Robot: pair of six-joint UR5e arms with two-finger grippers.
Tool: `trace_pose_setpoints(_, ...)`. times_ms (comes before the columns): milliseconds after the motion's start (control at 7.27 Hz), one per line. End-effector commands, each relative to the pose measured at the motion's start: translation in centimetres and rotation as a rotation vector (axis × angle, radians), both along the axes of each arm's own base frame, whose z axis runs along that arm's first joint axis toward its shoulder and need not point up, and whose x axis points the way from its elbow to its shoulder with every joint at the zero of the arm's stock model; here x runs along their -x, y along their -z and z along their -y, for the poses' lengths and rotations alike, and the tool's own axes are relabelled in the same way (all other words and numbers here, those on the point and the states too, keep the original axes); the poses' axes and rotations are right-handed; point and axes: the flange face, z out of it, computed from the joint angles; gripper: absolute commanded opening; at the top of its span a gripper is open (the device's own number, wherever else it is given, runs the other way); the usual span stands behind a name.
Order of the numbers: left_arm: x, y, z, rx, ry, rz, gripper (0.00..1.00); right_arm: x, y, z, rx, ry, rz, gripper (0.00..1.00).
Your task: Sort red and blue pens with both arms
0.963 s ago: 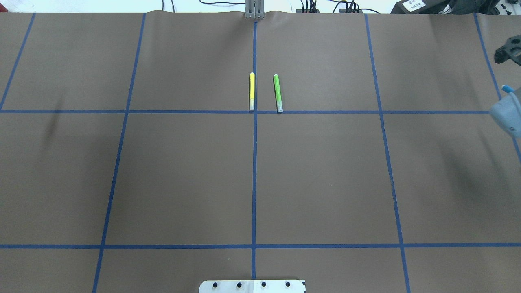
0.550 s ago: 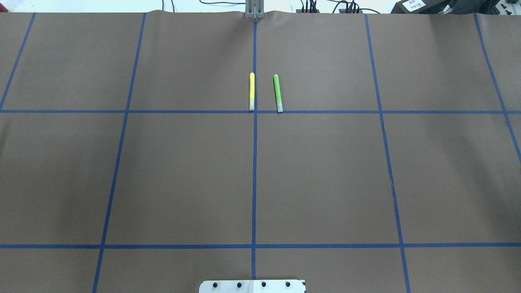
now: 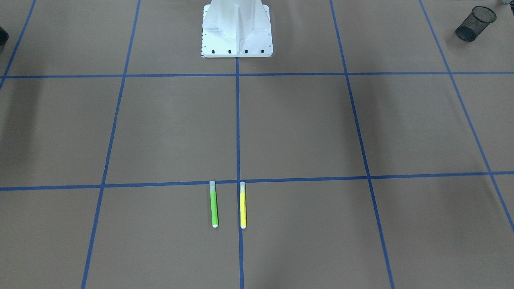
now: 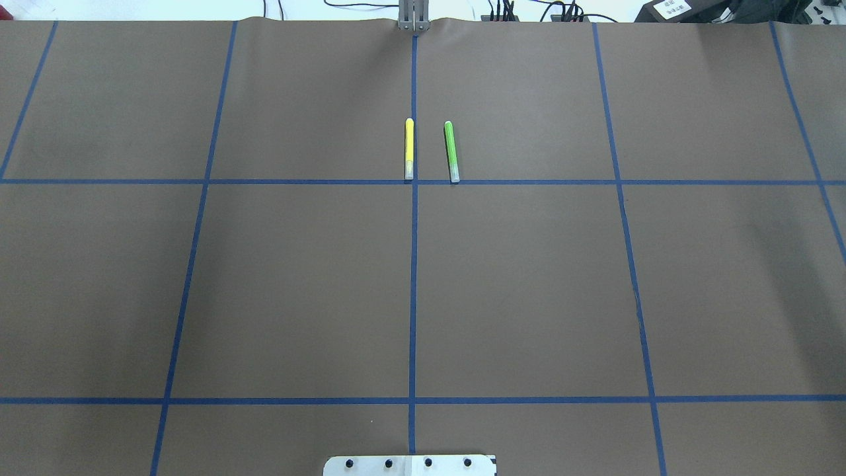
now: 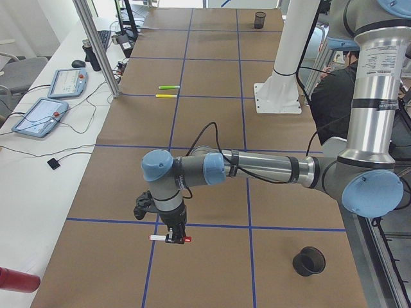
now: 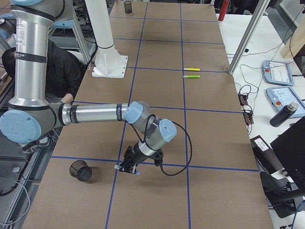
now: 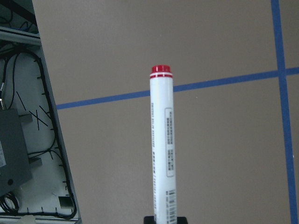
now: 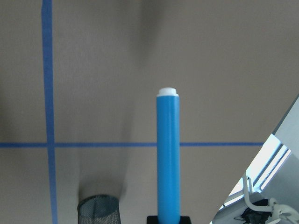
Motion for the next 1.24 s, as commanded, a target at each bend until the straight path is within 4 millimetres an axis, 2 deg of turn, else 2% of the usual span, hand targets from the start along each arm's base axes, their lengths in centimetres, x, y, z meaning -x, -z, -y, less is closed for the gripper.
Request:
trace_pose_setpoints(0, -0.1, 4.2, -1.9, -0.007, -0.001, -0.002, 0.00, -0.4, 0.6, -3.4, 0.243, -0.028, 0.044, 0.00)
trace_pose_setpoints(138, -0.1, 6.6, -2.5, -0.010, -0.001, -0.001, 0.00, -0.3, 0.7, -4.5, 0.320, -0.042, 0.051, 0.00)
trace_pose_setpoints(275, -0.1, 8.2, -3.0, -0.017, -0.003, 0.000, 0.00, -0.3, 1.6, -5.8, 0.388, -0.042, 0.079, 0.00)
trace_pose_setpoints(413, -0.1, 9.2, -3.2, -0.031, -0.001, -0.001, 0.00, -0.6, 1.7, -7.7, 0.453, -0.044, 0.113, 0.00)
trace_pose_setpoints(550, -0.2, 10.2, -3.4, -0.038, -0.001, -0.001, 0.00, -0.6, 0.0, -10.9, 0.514, -0.074, 0.129, 0.00)
trace_pose_setpoints(688, -0.2, 11.4, -3.8, -0.048, -0.001, 0.001, 0.00, -0.2, -1.2, -13.2, 0.557, -0.121, 0.151, 0.00)
trace_pose_setpoints(963, -0.2, 11.8, -4.0, -0.046, -0.002, -0.001, 0.00, -0.1, -4.0, -15.4, 0.626, -0.143, 0.152, 0.00)
trace_pose_setpoints(1101, -0.2, 12.1, -4.0, -0.051, -0.001, 0.000, 0.00, 0.0, -6.3, -16.0, 0.626, -0.151, 0.155, 0.00)
